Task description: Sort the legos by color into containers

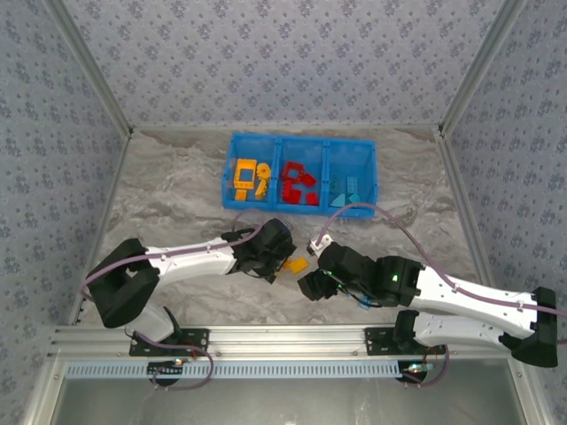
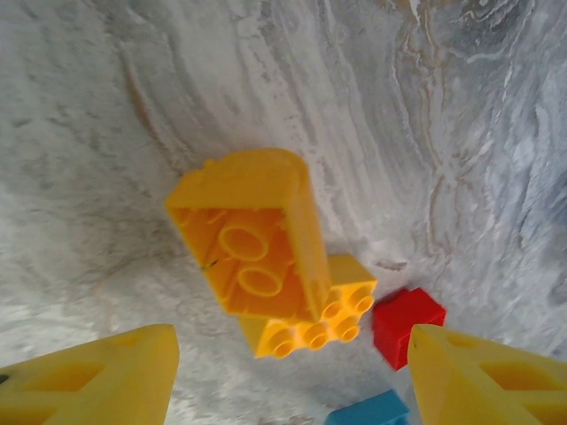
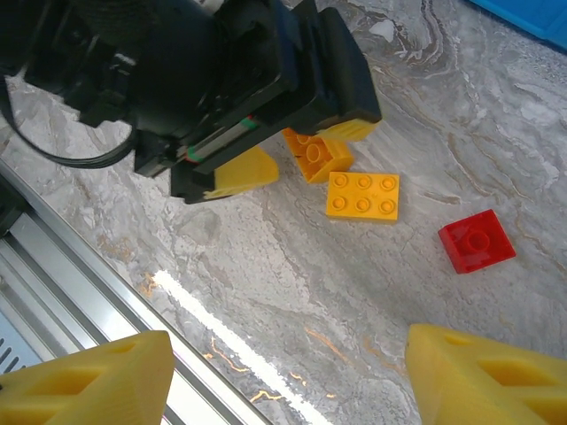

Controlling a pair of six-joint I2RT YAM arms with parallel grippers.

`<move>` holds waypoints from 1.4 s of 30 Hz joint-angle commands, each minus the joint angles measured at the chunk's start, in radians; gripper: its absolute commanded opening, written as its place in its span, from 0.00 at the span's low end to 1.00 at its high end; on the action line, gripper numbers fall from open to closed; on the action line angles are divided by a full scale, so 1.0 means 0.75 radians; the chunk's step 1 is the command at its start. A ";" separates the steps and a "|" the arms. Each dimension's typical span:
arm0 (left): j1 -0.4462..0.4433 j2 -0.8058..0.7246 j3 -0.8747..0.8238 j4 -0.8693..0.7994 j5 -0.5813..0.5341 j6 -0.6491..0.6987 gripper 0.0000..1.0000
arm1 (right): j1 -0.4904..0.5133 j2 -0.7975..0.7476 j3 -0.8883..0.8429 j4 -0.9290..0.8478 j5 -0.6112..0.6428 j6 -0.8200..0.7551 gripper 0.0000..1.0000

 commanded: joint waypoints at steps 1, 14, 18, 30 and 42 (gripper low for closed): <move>0.026 0.047 -0.005 0.093 0.013 -0.087 0.70 | 0.015 -0.026 -0.014 0.010 0.009 0.014 0.73; 0.038 0.151 0.047 -0.020 -0.012 -0.115 0.53 | 0.017 -0.054 -0.016 -0.006 0.038 0.032 0.73; 0.048 0.195 0.054 -0.010 -0.017 -0.110 0.47 | 0.017 -0.055 -0.019 -0.009 0.046 0.040 0.73; 0.148 -0.124 0.246 -0.337 -0.267 0.352 0.28 | -0.013 -0.050 0.074 0.056 0.059 -0.018 0.73; 0.592 0.018 0.857 -0.836 -0.173 1.499 0.28 | -0.226 0.315 0.464 0.270 0.096 -0.114 0.75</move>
